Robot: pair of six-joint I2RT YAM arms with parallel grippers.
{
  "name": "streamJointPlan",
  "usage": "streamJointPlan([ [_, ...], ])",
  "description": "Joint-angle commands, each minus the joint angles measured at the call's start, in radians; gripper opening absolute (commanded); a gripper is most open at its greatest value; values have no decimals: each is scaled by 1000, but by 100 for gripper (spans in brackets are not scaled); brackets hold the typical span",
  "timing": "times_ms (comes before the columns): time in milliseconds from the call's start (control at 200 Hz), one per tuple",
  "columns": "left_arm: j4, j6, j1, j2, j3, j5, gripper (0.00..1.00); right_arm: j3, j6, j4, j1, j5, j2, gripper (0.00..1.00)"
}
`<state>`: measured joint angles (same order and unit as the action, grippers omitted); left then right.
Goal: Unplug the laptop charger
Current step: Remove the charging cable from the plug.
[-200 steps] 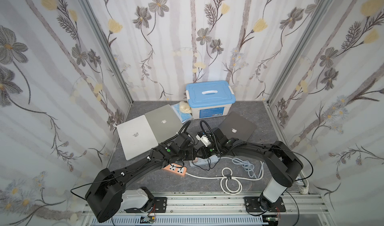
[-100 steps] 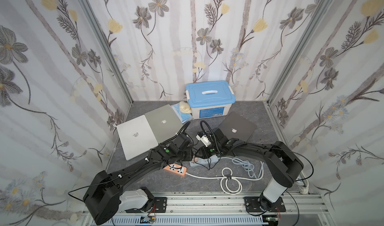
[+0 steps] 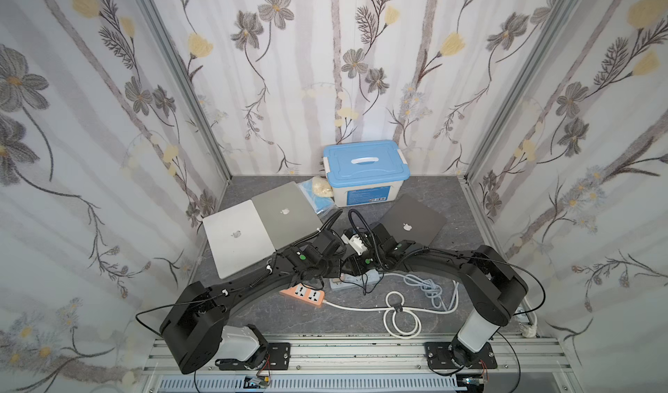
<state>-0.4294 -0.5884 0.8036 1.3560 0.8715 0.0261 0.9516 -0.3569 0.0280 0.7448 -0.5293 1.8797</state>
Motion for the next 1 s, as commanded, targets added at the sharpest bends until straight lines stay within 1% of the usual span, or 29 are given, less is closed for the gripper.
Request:
streamJointPlan([
  [0,-6,23,1,-7,10,-8,7,-7,24,82,4,88,18,43],
  [160,-30,35,1,-36,17,-17,0,-5,30,82,4,86,28,43],
  [559,-25,54,3,-91,31,-30,0,-45,26,68,5,92,32,43],
  [854,-21,53,2,-93,15,-38,0,-42,26,77,10,112,43,43],
  [874,-21,53,3,-118,14,-40,0,-42,27,78,10,113,44,43],
  [994,-19,53,2,-135,9,-50,0,-35,27,89,11,128,47,43],
])
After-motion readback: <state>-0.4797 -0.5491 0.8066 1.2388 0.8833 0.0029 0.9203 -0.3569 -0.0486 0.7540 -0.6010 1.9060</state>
